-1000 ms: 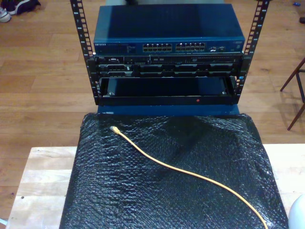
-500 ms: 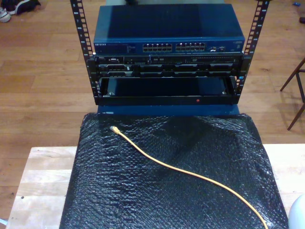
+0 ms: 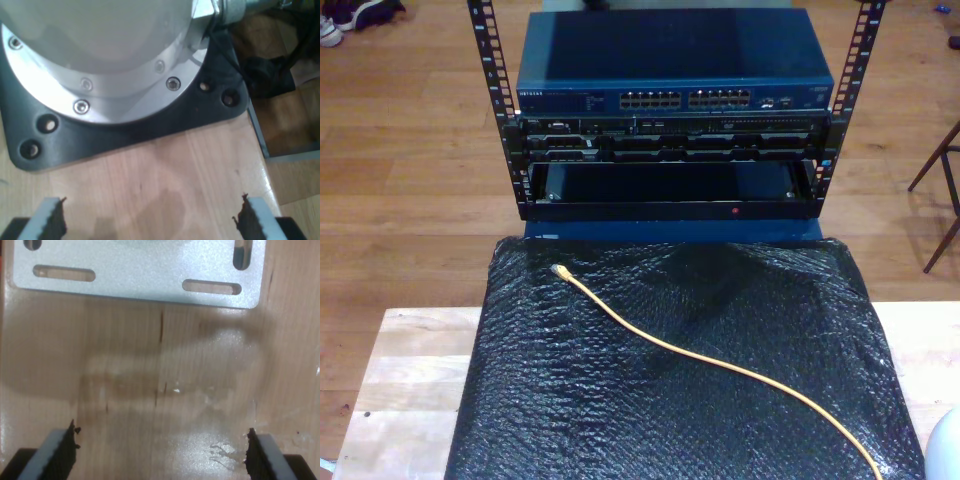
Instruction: Grab the cable and plug it in
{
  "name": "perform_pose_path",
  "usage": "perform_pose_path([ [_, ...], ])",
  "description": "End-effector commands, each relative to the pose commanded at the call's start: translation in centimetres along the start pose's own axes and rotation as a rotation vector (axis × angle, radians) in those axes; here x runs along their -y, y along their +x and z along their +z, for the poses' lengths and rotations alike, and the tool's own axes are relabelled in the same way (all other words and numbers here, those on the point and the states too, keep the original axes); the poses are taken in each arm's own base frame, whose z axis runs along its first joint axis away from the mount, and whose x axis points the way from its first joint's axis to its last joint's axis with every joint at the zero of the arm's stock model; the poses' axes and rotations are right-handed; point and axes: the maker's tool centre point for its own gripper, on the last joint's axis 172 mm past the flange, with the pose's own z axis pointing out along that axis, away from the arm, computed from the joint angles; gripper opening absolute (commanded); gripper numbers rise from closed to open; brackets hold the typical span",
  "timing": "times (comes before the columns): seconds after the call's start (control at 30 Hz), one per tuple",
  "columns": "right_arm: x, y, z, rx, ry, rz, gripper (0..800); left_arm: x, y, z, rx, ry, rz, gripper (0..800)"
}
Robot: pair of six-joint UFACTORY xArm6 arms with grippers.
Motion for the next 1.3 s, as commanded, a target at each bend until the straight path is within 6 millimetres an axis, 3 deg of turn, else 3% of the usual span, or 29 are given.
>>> perform_pose_path([
  [0.27, 0.0, -0.2, -0.2, 0.005, 0.000, 0.004, 798, 0.0, 0.1, 0.0, -0.005, -0.002, 0.002, 800],
  [0.53, -0.1, -0.5, -2.3, -0.008, -0.002, 0.006, 797, -0.3, 0.3, -1.2, -0.015, -0.006, -0.003, 800],
  [0.8, -0.3, -0.3, -7.0, -0.068, -0.003, 0.112, 797, -0.7, 1.5, -3.8, -0.076, -0.011, -0.010, 800],
  [1.03, -0.7, -1.9, -11.3, -0.039, -0.002, 0.268, 797, -0.9, 2.0, -6.7, -0.095, -0.015, -0.068, 800],
  [1.3, -4.5, -2.6, -14.7, -0.041, -0.065, 0.399, 796, -0.1, 1.1, -10.3, -0.058, 0.007, -0.103, 800],
])
